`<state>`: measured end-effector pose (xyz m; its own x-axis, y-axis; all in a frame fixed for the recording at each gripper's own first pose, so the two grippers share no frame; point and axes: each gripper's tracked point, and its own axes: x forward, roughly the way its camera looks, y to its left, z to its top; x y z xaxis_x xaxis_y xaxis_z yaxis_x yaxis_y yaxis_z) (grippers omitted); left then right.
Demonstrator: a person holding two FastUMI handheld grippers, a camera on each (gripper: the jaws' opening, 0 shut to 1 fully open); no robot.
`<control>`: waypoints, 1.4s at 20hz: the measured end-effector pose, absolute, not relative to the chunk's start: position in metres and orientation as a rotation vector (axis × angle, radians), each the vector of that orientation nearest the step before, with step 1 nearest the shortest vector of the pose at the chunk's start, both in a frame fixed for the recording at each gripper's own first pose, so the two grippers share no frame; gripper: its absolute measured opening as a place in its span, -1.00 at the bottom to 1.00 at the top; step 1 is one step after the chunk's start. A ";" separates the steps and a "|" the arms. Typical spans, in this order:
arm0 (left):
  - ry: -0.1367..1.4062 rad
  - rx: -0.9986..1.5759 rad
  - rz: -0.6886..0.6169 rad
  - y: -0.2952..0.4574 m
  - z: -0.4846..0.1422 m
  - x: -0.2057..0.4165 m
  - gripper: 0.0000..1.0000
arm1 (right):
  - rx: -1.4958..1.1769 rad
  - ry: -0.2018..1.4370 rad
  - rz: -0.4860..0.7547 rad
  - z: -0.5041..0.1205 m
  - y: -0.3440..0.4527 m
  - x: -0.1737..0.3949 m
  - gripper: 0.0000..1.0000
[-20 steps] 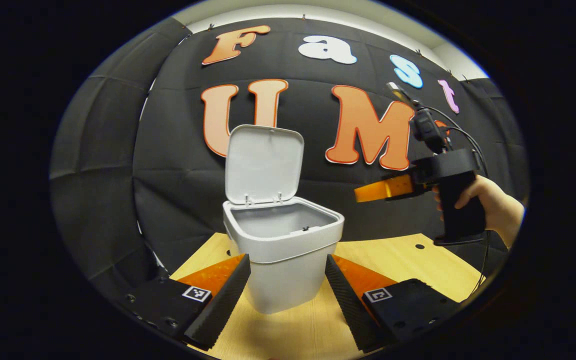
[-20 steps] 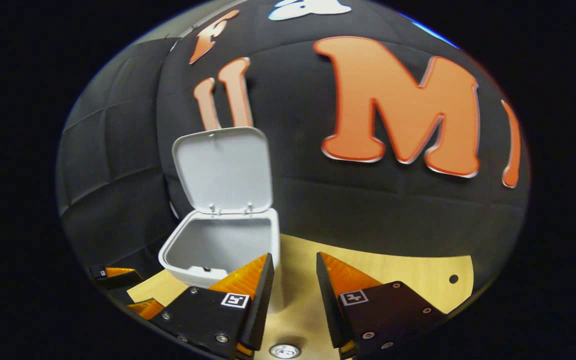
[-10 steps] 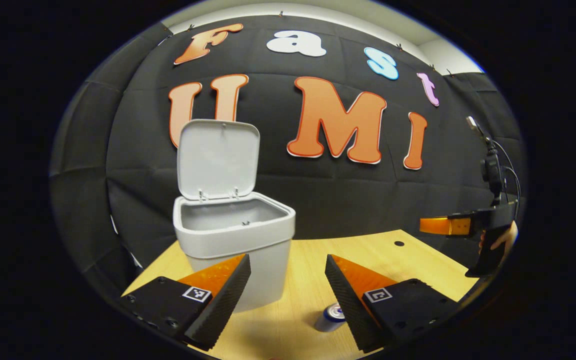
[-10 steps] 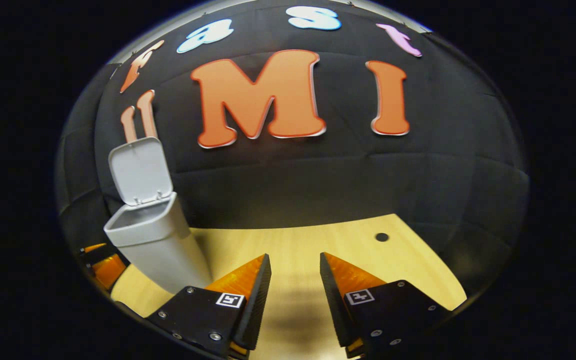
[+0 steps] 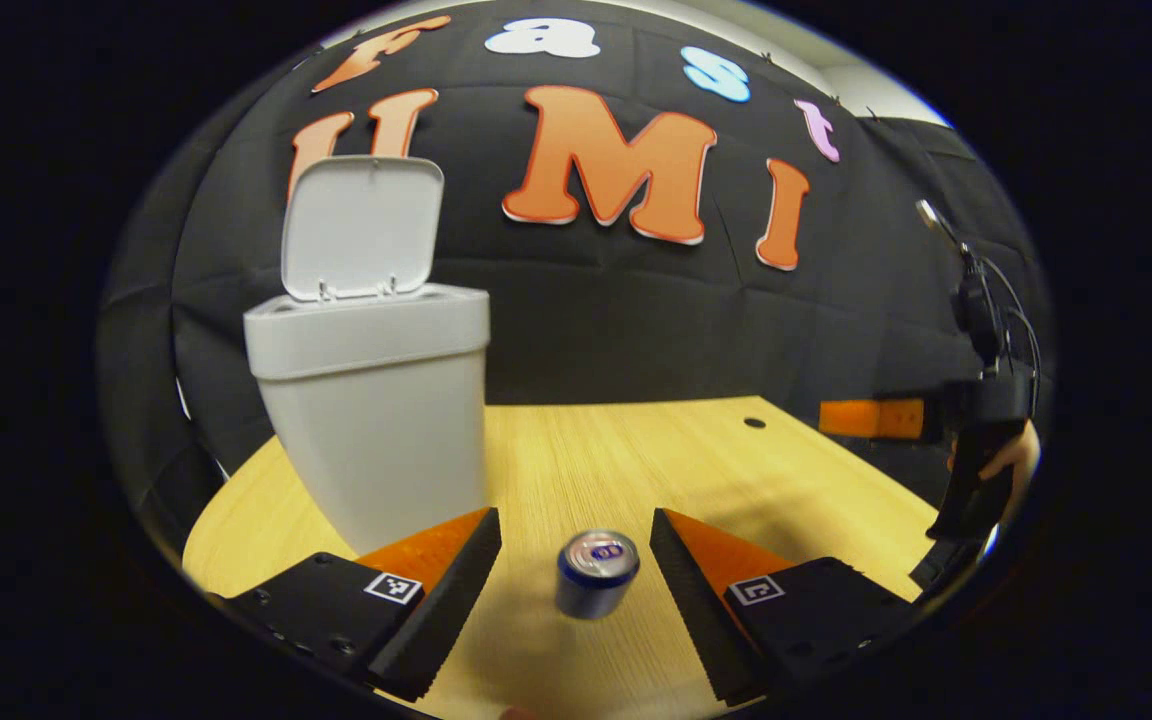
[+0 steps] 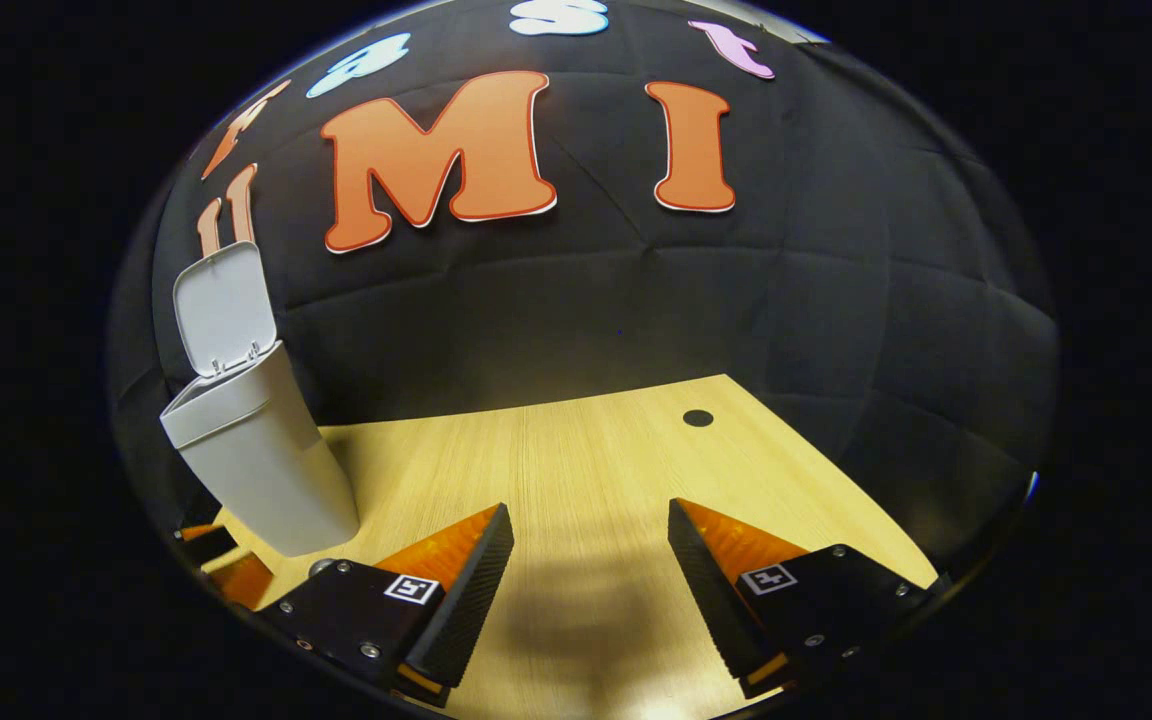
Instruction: Press the lid of the desktop garbage bin to open it, pick up the crumpled paper on the desktop and throw it into the bin, then pick up the pop can on the desktop and drop it into the bin, and finally close the garbage bin lid.
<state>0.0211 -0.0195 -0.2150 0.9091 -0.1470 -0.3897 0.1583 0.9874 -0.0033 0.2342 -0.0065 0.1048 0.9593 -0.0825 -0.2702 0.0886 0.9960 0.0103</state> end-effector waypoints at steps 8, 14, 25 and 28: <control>0.683 0.009 -0.121 -0.026 -0.318 0.042 0.96 | -0.024 0.277 -0.081 0.111 -0.020 0.235 0.87; 0.673 0.024 -0.056 -0.014 -0.323 0.047 0.77 | -0.050 0.289 -0.083 0.106 -0.028 0.237 0.87; 0.327 0.026 -0.054 0.012 -0.072 0.094 0.52 | -0.006 0.211 0.008 0.146 0.009 0.239 0.87; 0.259 -0.037 0.022 0.057 -0.007 0.112 0.52 | 0.021 0.171 0.032 0.164 0.020 0.244 0.87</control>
